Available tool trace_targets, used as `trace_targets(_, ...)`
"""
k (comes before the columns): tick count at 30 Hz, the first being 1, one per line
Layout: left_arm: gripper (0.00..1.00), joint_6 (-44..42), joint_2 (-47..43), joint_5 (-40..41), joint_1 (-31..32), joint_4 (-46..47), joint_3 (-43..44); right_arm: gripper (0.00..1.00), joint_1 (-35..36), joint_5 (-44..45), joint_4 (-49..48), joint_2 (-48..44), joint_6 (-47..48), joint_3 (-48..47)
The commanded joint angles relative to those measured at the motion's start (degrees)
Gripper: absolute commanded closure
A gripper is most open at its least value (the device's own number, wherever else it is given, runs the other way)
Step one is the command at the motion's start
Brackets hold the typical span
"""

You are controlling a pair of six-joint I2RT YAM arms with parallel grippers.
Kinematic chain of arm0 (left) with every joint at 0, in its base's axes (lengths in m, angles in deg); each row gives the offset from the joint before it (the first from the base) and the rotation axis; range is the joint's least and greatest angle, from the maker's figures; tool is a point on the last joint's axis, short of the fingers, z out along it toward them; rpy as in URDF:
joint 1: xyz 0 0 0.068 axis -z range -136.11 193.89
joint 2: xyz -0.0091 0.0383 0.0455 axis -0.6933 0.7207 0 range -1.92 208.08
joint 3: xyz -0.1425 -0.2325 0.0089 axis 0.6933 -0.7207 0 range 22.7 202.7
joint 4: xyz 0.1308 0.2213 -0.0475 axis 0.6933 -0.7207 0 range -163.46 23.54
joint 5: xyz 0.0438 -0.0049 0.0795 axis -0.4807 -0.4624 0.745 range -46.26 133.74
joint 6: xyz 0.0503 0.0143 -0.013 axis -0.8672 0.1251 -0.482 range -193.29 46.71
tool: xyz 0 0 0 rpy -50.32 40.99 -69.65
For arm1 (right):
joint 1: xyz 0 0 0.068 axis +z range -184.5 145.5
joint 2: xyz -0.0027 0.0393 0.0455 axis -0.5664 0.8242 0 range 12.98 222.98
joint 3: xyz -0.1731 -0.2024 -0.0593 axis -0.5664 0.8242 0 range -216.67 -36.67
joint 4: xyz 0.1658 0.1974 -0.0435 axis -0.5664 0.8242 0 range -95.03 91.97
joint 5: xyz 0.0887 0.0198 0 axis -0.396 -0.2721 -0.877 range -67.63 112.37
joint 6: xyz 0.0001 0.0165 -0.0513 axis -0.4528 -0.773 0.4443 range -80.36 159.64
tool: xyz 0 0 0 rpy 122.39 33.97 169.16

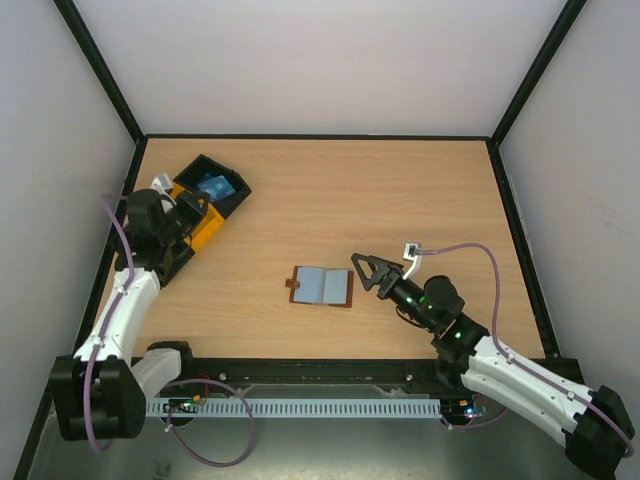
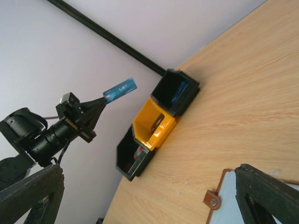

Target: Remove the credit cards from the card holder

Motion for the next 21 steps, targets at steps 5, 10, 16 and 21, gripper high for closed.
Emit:
trace_targets(5, 0.97, -5.9, 11.6, 5.2, -6.8, -3.7, 9.3, 0.02, 0.2, 6.8, 10.8, -4.4, 5.3, -2.3)
trace_targets(10, 0.97, -7.8, 21.9, 8.3, -9.2, -4.3, 16.8, 0.02, 0.3, 5.5, 6.5, -2.9, 1.7, -0.2)
trace_targets(16, 0.97, -6.9, 33.3, 7.9, -9.1, -3.4, 24.1, 0.02, 0.3, 7.2, 6.5, -0.7, 4.0, -1.7)
trace_targets(21, 0.97, -8.9, 39.7, 10.4, -7.7, -5.2, 28.5, 0.02, 0.2, 8.8, 7.5, 1.2, 6.4, -4.0)
